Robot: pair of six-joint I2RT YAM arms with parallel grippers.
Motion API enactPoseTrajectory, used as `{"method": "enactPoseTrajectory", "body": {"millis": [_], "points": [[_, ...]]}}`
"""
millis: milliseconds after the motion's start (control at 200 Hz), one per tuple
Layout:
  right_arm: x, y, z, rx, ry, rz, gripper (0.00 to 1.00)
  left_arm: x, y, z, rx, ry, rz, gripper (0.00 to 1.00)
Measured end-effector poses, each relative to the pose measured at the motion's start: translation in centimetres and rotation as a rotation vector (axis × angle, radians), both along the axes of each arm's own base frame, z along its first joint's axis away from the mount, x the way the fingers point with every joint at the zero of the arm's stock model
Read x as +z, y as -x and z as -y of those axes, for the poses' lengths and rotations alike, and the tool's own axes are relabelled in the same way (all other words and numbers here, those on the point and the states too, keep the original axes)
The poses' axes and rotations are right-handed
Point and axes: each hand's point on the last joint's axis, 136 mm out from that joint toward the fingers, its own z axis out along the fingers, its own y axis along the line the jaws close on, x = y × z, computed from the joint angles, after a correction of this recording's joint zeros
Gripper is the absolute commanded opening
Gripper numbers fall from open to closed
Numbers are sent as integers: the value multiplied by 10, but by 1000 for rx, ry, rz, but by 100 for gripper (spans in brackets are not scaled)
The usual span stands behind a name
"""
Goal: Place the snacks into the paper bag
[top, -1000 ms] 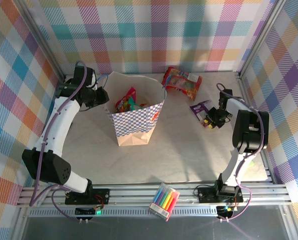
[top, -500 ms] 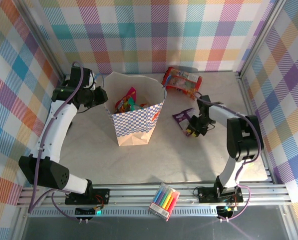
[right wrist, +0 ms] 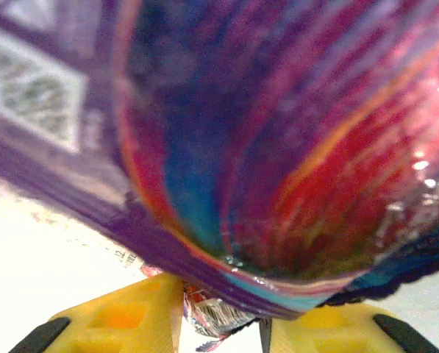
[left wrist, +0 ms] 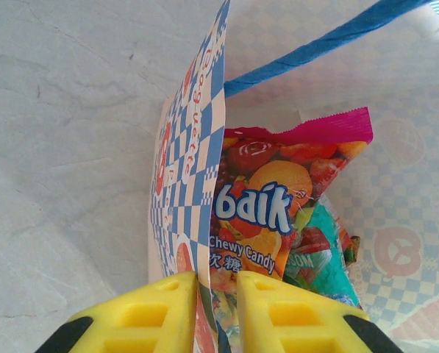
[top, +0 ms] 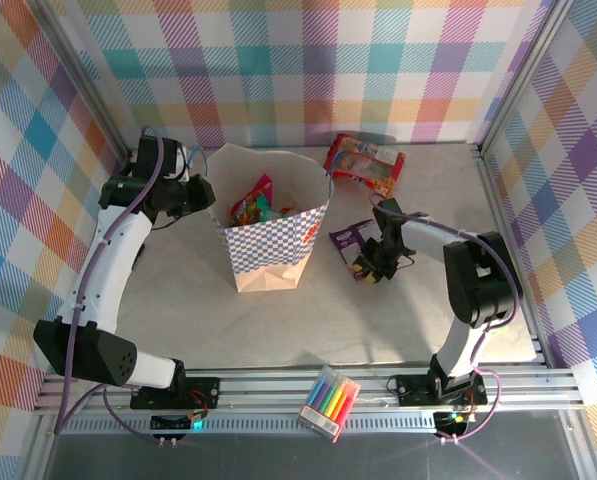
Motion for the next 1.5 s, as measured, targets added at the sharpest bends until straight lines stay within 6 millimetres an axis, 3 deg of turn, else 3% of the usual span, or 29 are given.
{"method": "enactPoseTrajectory", "body": {"millis": [240, 485, 650, 950, 980, 1245, 1500], "points": [[9, 9, -10, 10, -6, -17, 42, 0, 0, 0, 0, 0, 0, 23], [57, -18, 1, 84, 96, 135, 51, 0, 0, 0, 0, 0, -1, 23], [76, -32, 16, 162, 193, 220, 73, 0, 0, 0, 0, 0, -1, 23], [96, -56, 37, 310, 274, 338, 93, -1, 1, -1, 2, -4, -4, 23], [96, -58, 38, 323, 275, 347, 100, -1, 1, -1, 3, -4, -4, 23], [82, -80, 44, 384, 234, 402, 99, -1, 1, -2, 7, -10, -6, 23], [49, -85, 39, 456, 216, 360, 100, -2, 1, -3, 13, -15, -5, 23]]}}
